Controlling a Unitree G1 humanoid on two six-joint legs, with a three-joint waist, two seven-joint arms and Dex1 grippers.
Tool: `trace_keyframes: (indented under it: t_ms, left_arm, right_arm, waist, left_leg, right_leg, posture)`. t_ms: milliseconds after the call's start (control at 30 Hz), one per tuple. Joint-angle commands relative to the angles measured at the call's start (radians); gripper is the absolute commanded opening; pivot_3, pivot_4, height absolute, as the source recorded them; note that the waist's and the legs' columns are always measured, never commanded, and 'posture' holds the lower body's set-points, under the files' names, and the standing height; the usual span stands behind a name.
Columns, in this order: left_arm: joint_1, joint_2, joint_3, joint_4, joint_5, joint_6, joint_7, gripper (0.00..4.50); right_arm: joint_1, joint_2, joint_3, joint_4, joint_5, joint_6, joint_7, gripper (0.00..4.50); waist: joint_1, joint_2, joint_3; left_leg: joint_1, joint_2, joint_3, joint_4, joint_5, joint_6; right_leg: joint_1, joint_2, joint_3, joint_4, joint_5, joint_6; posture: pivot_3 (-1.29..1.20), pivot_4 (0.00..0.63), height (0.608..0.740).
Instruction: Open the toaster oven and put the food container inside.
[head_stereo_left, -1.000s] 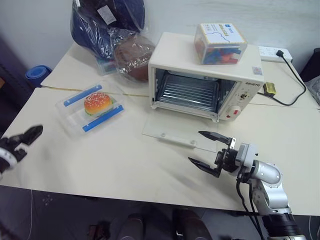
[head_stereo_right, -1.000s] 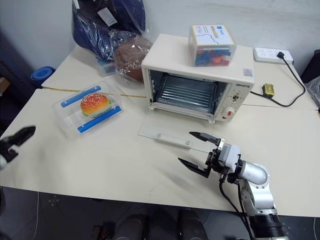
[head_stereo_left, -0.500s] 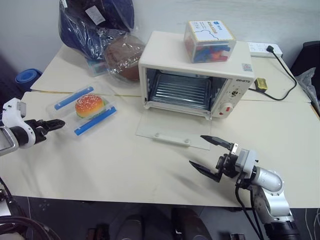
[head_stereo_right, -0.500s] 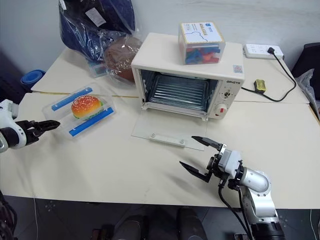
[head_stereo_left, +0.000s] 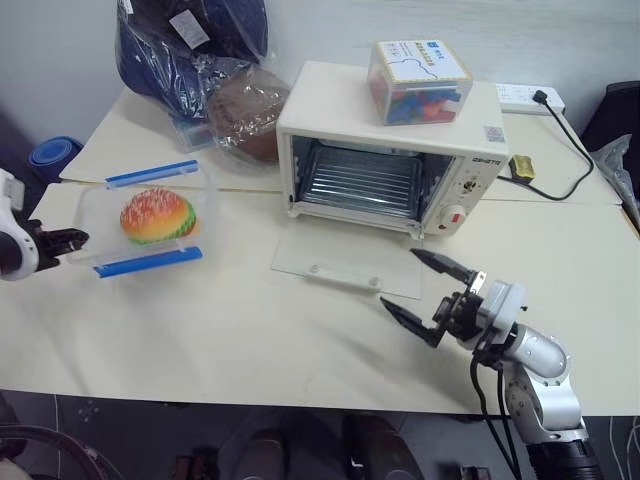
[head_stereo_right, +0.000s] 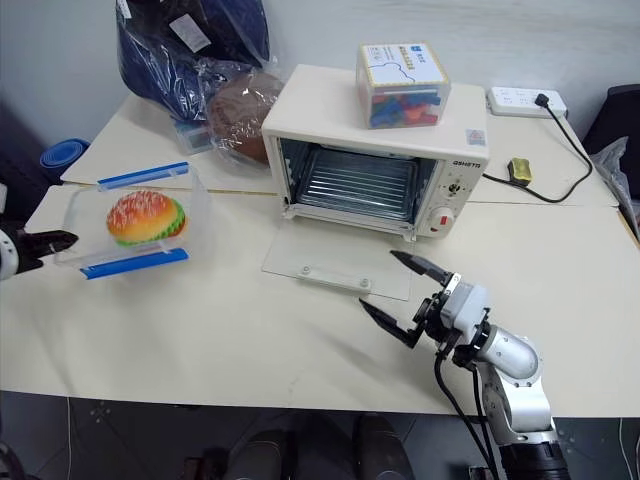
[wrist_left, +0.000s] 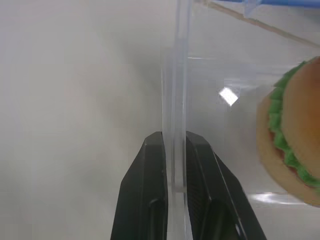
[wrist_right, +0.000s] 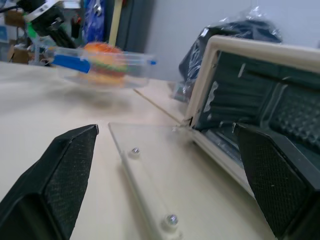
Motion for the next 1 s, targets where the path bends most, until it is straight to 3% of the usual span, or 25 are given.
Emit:
trace_keyframes:
  t_ms: [33,233,500,733,1000]
  left_arm:
    - [-0.081,0.017,-0.059,-0.130,-0.063,0.068,-0.096,0.17]
    - [-0.294,-0.206,-0.161,-0.223,-0.058,0.183,-0.046,0.17]
    - [-0.400,-0.561,-0.232,-0.201,0.069,0.138,0.107,0.17]
    - [-0.416,-0.722,-0.276,-0.187,0.159,0.094,0.187,0.17]
    - [-0.433,-0.760,-0.213,-0.181,0.155,0.091,0.156,2.56]
  right_arm:
    - [0.012,-0.003,-0.057,-0.068,0.053,-0.026,-0.006,4.50]
    - [0.116,-0.086,-0.131,-0.124,0.062,0.013,0.011,4.50]
    - [0.200,-0.119,-0.171,-0.152,0.032,0.016,-0.011,4.50]
    - [0.231,-0.095,-0.141,-0.214,-0.002,0.028,-0.071,4.50]
    - [0.240,-0.075,-0.133,-0.253,-0.016,0.066,-0.125,4.50]
  waist:
    - [0.011,0.000,0.000]
    - [0.041,0.000,0.000]
    - [0.019,-0.001,0.001]
    - [0.021,-0.001,0.001]
    - [0.024,-0.001,0.001]
  left_leg:
    - [-0.001,0.000,-0.001,0.000,0.000,0.000]
    - [-0.004,-0.002,-0.001,0.003,-0.001,0.002]
    - [-0.005,-0.001,0.002,0.008,-0.001,0.002]
    - [-0.003,0.000,0.003,0.010,0.000,0.000]
    - [-0.003,-0.001,0.002,0.010,0.000,0.000]
  right_leg:
    - [0.000,0.000,-0.001,-0.001,0.000,0.000]
    - [0.000,-0.001,-0.001,-0.002,0.000,0.001]
    - [-0.001,0.002,0.001,0.004,0.000,0.002]
    - [-0.001,0.002,0.002,0.006,0.000,0.002]
    - [-0.001,0.002,0.001,0.005,0.000,0.002]
  posture:
    - [0.00,0.150,0.740]
    - [0.00,0.150,0.740]
    - [0.00,0.150,0.740]
    - [0.00,0.150,0.740]
    - [0.00,0.150,0.740]
